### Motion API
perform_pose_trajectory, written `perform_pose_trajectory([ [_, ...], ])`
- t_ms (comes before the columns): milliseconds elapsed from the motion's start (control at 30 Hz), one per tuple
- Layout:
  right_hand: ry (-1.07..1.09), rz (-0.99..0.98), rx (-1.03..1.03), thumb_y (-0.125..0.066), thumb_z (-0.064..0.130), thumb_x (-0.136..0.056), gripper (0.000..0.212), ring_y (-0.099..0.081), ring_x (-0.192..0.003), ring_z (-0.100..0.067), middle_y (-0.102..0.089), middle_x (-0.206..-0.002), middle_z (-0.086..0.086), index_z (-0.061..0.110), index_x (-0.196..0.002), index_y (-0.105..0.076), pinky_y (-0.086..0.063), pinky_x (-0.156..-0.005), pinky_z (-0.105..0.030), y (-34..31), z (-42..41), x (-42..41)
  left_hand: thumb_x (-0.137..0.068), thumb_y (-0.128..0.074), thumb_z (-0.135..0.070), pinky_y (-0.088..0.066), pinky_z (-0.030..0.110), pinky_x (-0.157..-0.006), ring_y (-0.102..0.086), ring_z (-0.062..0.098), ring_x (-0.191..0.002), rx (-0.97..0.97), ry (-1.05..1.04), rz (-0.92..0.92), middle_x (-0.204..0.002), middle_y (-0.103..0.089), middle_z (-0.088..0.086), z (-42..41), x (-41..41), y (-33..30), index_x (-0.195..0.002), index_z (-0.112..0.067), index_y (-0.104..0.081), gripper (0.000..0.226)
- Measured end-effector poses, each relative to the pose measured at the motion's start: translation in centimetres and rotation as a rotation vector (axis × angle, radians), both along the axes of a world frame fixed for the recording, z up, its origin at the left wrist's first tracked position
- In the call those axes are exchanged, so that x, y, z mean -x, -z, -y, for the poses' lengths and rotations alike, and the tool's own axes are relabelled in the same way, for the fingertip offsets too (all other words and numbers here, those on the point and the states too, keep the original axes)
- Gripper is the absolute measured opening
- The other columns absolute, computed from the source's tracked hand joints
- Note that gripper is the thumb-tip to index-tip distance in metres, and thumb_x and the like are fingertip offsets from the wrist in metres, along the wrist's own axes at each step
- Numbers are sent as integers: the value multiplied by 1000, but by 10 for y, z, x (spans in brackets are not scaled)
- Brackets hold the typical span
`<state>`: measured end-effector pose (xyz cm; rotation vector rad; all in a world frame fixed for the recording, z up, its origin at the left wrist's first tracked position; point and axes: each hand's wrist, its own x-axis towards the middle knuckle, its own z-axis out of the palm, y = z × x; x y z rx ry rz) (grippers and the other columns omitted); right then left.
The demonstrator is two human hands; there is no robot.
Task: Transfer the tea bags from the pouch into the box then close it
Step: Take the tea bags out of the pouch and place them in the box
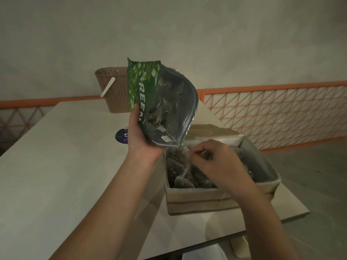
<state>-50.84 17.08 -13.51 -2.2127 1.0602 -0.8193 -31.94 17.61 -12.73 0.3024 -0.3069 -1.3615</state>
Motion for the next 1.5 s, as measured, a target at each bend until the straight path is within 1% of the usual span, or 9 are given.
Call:
perform_pose_trajectory([
  [200,40,-550,7,-70,51,-78,41,-38,-127,-17,-50,-128,13,45,-117,-60,-26,-110,-42,-5,-1,1,-98,-51,-57,-46,49,-111,-54,34,-137,-14,5,-5,-145,-60,12,-4,2,-1,-146,-19,-57,62],
  [300,52,-351,-50,-66,21,-87,23,-59,-92,-7,-61,-104,15,39,-100,-65,-51,-84,-25,-7,-1,-2,-98,-51,-57,-45,50,-112,-55,34,-136,-31,-7,-3,-143,-62,12,-5,3,-2,-144,-19,-59,61],
  [400,87,-126,-55,-63,14,-90,22,-57,-70,-2,-59,-87,15,34,-85,-63,-41,-56,-10,-6,3,-2,-97,-52,-57,-47,50,-108,-56,34,-134,-29,-20,-8,-140,-64,13,-7,4,-3,-142,-18,-61,60],
  [667,288,-137,141,-58,45,-91,31,-33,-128,-18,-47,-132,10,37,-121,-59,-21,-100,-38,3,2,-3,-97,-52,-56,-45,49,-111,-55,34,-136,-32,-25,-25,-142,-62,13,-5,3,-1,-144,-18,-59,61],
  [867,159,447,212,-63,30,-91,12,-52,-101,-5,-49,-108,12,31,-99,-55,-46,-86,-23,-10,-7,-15,-96,-52,-58,-53,53,-101,-58,37,-131,6,12,-2,-142,-62,15,-6,6,-3,-142,-17,-61,62],
  [1067,61,342,296,-65,12,-91,22,-55,-85,0,-57,-97,7,27,-104,-73,-44,-75,-7,-15,-5,-30,-97,-50,-58,-49,48,-104,-58,34,-130,-11,-18,41,-141,-62,16,-9,10,-13,-141,-15,-61,63],
  [1200,58,419,443,-60,6,-92,26,-54,-83,-6,-56,-96,2,19,-111,-72,-48,-68,-14,-15,-11,-34,-87,-55,-57,-55,44,-92,-72,35,-101,17,-80,110,-107,-77,18,-15,16,-22,-92,-10,-84,56],
  [1333,127,240,395,-59,15,-93,25,-55,-88,-11,-51,-105,2,25,-113,-70,-55,-70,-26,-7,-10,-38,-94,-55,-57,-49,45,-108,-55,33,-135,5,-7,97,-147,-58,13,-7,14,-17,-142,-15,-62,64],
  [1500,150,52,352,-68,40,-86,21,-54,-104,-23,-53,-113,-3,31,-104,-74,-52,-78,-30,-4,-11,-38,-97,-52,-51,-37,48,-119,-49,33,-142,-6,-19,62,-151,-53,14,2,15,-3,-149,-14,-53,63],
])
